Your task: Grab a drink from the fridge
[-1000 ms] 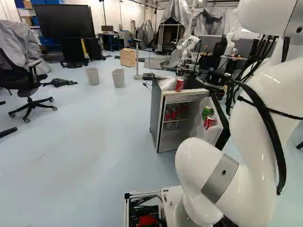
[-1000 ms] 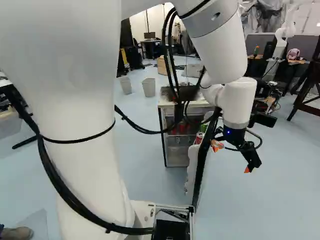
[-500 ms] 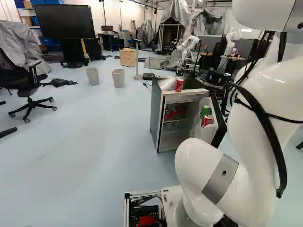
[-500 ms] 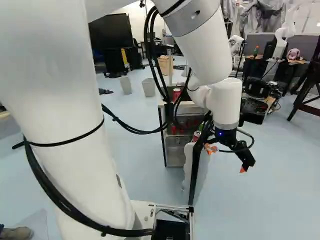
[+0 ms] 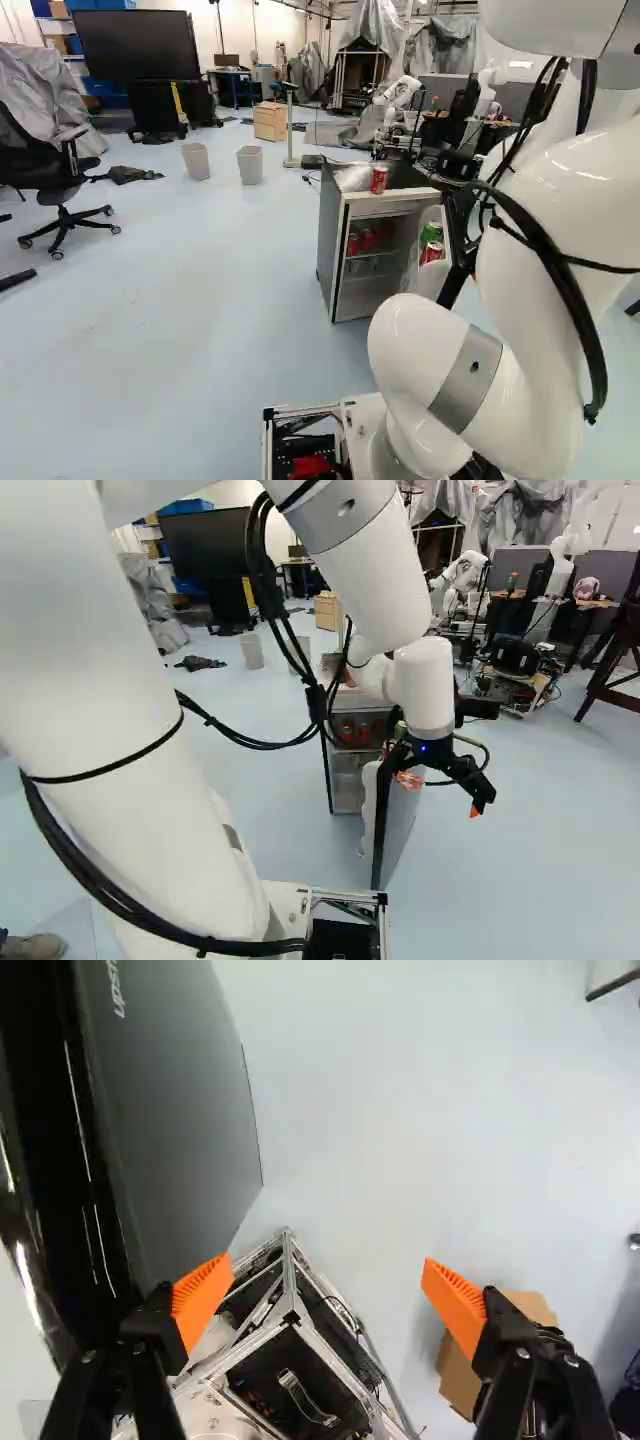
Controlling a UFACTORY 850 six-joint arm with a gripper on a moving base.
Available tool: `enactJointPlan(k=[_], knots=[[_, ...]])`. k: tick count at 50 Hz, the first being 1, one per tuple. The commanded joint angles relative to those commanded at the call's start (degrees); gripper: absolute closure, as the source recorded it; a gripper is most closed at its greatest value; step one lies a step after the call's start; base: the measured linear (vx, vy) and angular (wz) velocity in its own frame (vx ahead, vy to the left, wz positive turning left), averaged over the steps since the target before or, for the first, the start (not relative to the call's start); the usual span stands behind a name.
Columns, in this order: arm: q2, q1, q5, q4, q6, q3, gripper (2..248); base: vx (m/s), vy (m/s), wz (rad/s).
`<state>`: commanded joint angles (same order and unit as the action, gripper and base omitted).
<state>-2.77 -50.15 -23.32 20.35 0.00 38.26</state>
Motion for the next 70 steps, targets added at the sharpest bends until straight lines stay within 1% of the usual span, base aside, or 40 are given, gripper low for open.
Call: enactJointPlan(k=[27,48,70], knots=[[4.8,4.5,5.3,5.9,0.0,-5.0,3,0.0,0.0,0.0],[6.5,8.5,10.4,10.4,0.0,-6.7,3,0.0,0.0,0.0],[7.4,12.4,16.0,15.1,0.0,-7.6,3,0.0,0.0,0.0]])
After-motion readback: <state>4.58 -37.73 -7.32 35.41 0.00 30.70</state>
